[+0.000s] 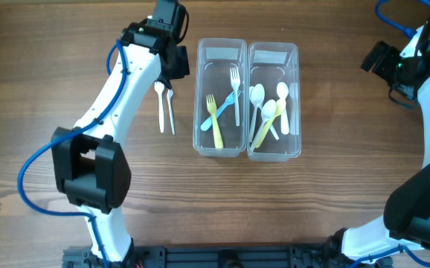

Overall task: Pack container
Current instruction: 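Carry the white fork into the left container and release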

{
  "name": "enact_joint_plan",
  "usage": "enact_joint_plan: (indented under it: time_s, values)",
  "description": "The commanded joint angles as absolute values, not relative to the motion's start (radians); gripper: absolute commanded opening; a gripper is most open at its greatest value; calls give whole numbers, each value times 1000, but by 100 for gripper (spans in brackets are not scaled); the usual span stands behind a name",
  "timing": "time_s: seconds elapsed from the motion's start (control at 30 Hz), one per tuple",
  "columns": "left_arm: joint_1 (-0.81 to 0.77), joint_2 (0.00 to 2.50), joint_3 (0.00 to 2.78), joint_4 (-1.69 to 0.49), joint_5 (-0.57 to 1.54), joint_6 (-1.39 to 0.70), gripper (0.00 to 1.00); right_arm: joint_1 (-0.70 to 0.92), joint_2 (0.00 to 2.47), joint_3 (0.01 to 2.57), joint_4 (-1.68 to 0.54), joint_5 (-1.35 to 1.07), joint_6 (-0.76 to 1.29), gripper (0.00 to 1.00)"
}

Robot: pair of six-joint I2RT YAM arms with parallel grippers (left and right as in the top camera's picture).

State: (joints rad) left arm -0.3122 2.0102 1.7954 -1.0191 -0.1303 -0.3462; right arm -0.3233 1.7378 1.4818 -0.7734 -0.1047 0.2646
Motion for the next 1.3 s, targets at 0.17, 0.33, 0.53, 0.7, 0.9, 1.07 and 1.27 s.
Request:
enact_joint_plan:
  time_s: [0.17, 0.33, 0.53, 0.7, 0.9, 1.07, 1.27]
  values:
    - [-305, 2224, 1720, -957, -147, -321, 29, -318, 1744, 1490, -779, -113, 265, 99]
    - [-303, 2231, 1720, -945, -147, -321, 29, -318, 1744, 1490, -779, -113, 263, 100]
    - [-303, 2287, 1718, -957, -147, -321, 29, -318, 1744, 1490, -778, -112, 262, 100]
    - [-303, 2291, 1718, -954, -148, -321, 20, -318, 1744, 1490, -778, -113, 262, 100]
    - [-298, 2262, 1730, -999, -148, -317, 4, -318, 1744, 1490, -778, -113, 262, 99]
    - [-313, 2094, 1872, -1098, -121, -312, 4, -318, 1744, 1490, -778, -113, 263, 100]
    - [-495, 1912, 1892, -1021, -50, -288, 4, -318, 1744, 1490, -778, -113, 263, 100]
